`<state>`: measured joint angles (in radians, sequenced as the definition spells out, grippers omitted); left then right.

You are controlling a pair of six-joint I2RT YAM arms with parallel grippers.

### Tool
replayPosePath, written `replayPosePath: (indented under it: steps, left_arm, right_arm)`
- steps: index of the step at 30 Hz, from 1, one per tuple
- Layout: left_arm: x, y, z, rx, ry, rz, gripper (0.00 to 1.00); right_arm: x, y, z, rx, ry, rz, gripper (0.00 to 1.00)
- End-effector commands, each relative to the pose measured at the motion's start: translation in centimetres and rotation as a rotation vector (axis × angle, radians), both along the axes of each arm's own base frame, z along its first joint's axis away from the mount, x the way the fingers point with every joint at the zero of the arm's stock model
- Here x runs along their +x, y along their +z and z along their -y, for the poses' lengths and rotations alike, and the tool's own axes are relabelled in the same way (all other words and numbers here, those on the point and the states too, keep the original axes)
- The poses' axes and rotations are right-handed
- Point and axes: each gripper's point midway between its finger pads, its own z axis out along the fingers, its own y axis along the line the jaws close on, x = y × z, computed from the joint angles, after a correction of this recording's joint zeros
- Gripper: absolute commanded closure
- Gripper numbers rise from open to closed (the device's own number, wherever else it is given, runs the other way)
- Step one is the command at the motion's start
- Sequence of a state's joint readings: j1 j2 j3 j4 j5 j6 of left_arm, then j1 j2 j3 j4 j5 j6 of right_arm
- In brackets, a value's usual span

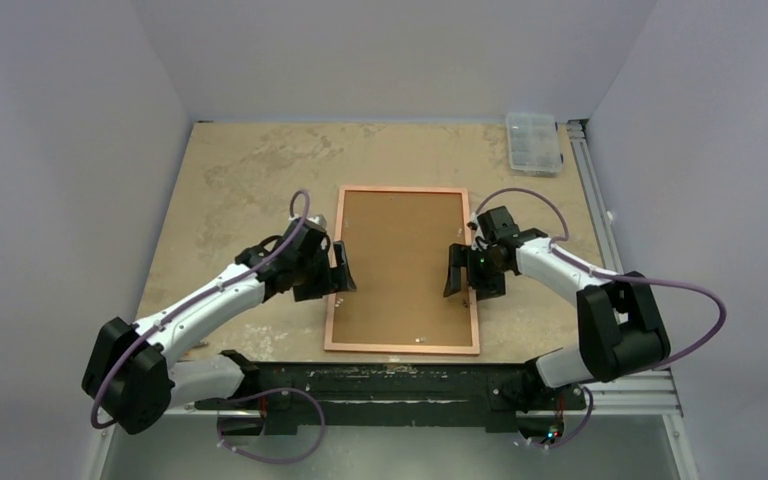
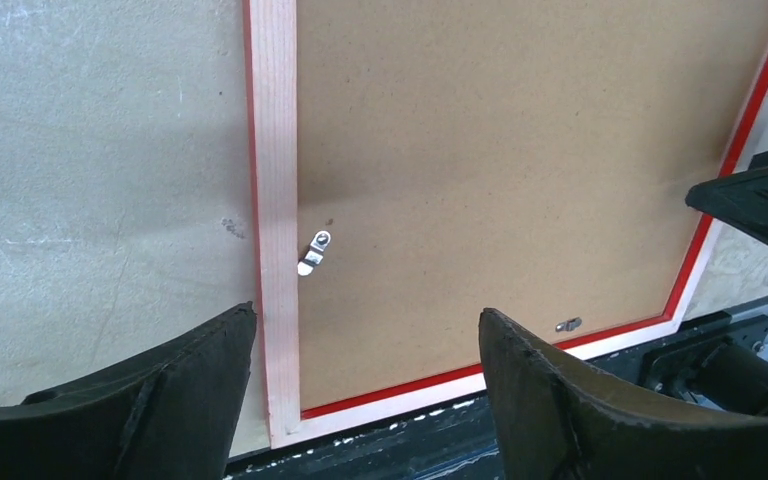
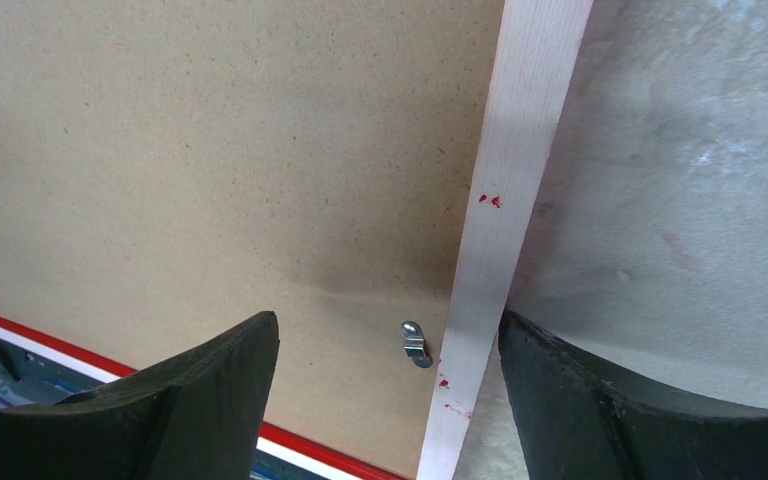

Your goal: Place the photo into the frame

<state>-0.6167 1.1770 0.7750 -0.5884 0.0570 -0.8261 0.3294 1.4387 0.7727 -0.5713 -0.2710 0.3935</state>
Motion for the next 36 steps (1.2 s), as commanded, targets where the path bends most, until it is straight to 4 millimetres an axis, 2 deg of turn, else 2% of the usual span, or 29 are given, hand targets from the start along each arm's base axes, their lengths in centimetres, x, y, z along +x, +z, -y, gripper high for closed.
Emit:
replayPosePath:
  steps: [1,6,12,16,24,27,30,33,34,36]
  left_arm:
    - [-0.6,-1.7,-1.0,0.043,0.008,-0.056,0.2]
    - [-0.9,-4.0,-3.1,0.176,0.065,-0.129,0.19]
    - [-1.3,-6.1,-5.3,0.309,0.109,-0.195,0.19]
    - [-1.3,-6.8,-5.4,0.322,0.107,-0.207,0.19]
    - [-1.0,-7.2,-5.1,0.324,0.089,-0.208,0.2]
    - [-0.9,-7.3,-4.8,0.312,0.085,-0.208,0.2]
    - [-0.8,-7.2,-4.6,0.304,0.077,-0.201,0.21]
    - [-0.6,-7.0,-4.4,0.295,0.076,-0.192,0.21]
    - [-0.5,-6.9,-4.3,0.288,0.072,-0.189,0.2]
    - [-0.5,-6.7,-4.1,0.277,0.067,-0.187,0.2]
  right_arm:
    - [1.8,1.1,-2.8,0.086,0.027,0.05,0.22]
    - [1.8,1.3,-4.1,0.05,0.083,0.059,0.21]
    - [1.6,1.0,-2.6,-0.084,0.109,0.088,0.25]
    - [1.5,0.6,-1.2,-0.201,0.121,0.104,0.29]
    - [0.7,-0.5,-0.2,-0.372,0.156,0.118,0.36]
    - [0.4,-0.9,-0.4,-0.389,0.175,0.116,0.49]
    - [0.4,-1.2,-0.6,-0.398,0.184,0.117,0.72]
    - [0.4,-1.4,-0.7,-0.399,0.187,0.115,0.91]
    - [0.4,-1.4,-0.8,-0.399,0.189,0.116,0.96]
    - [0.5,-1.3,-0.8,-0.4,0.19,0.117,0.99]
